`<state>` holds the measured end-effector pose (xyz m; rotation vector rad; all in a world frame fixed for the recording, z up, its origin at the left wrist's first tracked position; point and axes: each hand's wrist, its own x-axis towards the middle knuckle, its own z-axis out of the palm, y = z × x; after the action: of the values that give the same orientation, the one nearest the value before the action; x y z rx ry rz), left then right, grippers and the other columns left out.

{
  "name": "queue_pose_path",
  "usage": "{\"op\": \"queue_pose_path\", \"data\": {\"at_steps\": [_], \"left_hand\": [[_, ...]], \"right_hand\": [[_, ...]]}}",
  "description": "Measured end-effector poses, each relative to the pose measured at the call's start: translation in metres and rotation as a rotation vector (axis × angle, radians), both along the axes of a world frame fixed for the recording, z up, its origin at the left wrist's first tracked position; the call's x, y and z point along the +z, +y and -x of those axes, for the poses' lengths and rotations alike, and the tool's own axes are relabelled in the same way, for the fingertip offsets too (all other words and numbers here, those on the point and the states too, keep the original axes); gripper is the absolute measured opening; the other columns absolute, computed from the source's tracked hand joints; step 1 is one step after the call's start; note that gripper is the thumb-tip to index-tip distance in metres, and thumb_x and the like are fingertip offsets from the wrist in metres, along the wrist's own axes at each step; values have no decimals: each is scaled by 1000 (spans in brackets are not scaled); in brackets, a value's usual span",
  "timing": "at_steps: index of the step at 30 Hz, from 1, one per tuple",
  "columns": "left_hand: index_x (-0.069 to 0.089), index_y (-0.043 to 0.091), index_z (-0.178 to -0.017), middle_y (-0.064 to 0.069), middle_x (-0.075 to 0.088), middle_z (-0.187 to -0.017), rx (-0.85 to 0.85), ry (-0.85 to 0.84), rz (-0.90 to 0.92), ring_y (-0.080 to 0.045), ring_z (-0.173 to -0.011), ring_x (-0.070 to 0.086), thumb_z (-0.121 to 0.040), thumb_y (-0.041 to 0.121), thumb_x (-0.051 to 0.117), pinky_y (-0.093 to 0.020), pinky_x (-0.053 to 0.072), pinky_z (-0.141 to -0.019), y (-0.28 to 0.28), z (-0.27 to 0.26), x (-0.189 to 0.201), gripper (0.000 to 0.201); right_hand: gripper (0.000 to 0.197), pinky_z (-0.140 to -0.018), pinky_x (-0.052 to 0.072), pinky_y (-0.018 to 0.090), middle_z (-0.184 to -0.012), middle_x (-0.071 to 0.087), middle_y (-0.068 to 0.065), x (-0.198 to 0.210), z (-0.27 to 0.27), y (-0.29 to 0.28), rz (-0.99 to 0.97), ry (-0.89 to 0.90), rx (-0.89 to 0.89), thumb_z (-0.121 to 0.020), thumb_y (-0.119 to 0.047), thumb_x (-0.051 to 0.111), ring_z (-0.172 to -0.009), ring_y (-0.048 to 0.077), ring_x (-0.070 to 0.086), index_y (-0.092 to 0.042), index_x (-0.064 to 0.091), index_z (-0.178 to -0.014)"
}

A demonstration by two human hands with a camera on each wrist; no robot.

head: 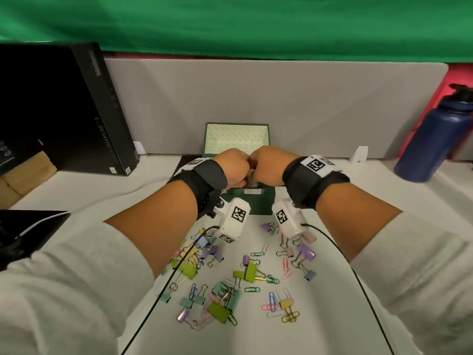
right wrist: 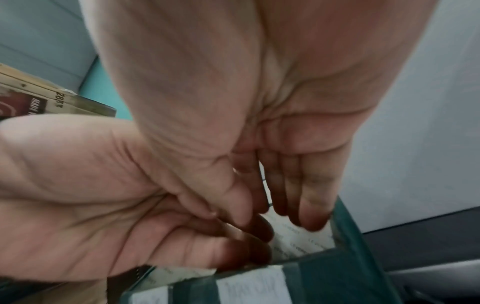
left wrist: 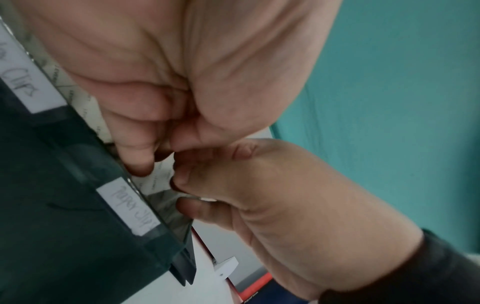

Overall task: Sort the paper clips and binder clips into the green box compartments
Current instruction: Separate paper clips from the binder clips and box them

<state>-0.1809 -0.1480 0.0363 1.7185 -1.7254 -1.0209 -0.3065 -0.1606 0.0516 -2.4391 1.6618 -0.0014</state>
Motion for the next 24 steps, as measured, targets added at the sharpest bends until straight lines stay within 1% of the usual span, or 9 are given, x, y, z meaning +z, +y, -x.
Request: {"op": "queue_pose_path", "data": {"at_steps": [2,4,6,8,10,12,16,21,24], "left_hand": [[57,2,-134,-15,63,-121,-55,-164,97,-29,-106,62,-92,-3,49,-36,54,-93,6,-4,0,42],[56,15,-137,-9,58,-134,-85,-215,240,-24,-118,58,-93,2,51,-27,49,-94,19,-13,0,46],[63,24,-126,2,57,-126,-135,-275,402,-14,-112,58,-94,9,55,-28,49,-95,40,-22,-2,37],[68,27,-111,7,58,-111,-279,-439,497,-12,-100,58,-94,16,57,-31,49,-92,65,-28,-7,23],[71,27,-102,10,58,-99,-504,-608,430,-13,-92,57,-95,25,55,-34,49,-86,86,-26,-16,17],[72,27,-99,9,60,-97,-669,-767,312,-15,-89,59,-96,36,52,-36,51,-82,98,-17,-28,22],[72,21,-89,1,67,-87,-672,-954,199,-21,-80,62,-92,54,53,-34,53,-71,101,9,-45,38],[74,18,-93,0,71,-98,-700,-901,147,-23,-90,65,-91,26,56,-28,49,-71,95,26,-45,19],[66,24,-87,8,66,-92,-712,-869,143,-19,-86,61,-88,21,55,-28,49,-71,93,21,-49,12]], "right_hand": [[27,-88,52,32,-109,65,-1,-1,14,13,63,-109,36,-91,-13,57,-99,22,63,-20,67,-115],[23,-86,51,30,-101,62,-6,-8,34,36,125,-217,89,-90,-11,55,-95,19,62,-28,67,-99],[22,-83,52,28,-94,64,-11,-18,54,65,58,-155,208,-92,-15,53,-87,11,61,-31,67,-91],[18,-79,50,23,-92,63,-15,-33,69,92,-99,20,311,-94,-22,52,-84,6,59,-31,68,-94],[15,-82,50,25,-98,62,-16,-46,79,110,-176,150,369,-93,-31,56,-88,8,58,-34,68,-102],[26,-90,50,27,-110,59,-17,-55,85,120,-188,192,400,-92,-41,60,-99,9,57,-39,64,-117],[43,-96,47,28,-124,56,-18,-62,89,125,-150,175,390,-88,-48,64,-110,8,54,-40,58,-129],[28,-88,51,31,-110,65,-15,-67,90,127,-164,137,327,-89,-40,67,-98,11,59,-34,69,-116],[18,-83,53,34,-101,68,-12,-68,92,129,-140,148,318,-92,-35,60,-92,14,61,-30,72,-105]]}}
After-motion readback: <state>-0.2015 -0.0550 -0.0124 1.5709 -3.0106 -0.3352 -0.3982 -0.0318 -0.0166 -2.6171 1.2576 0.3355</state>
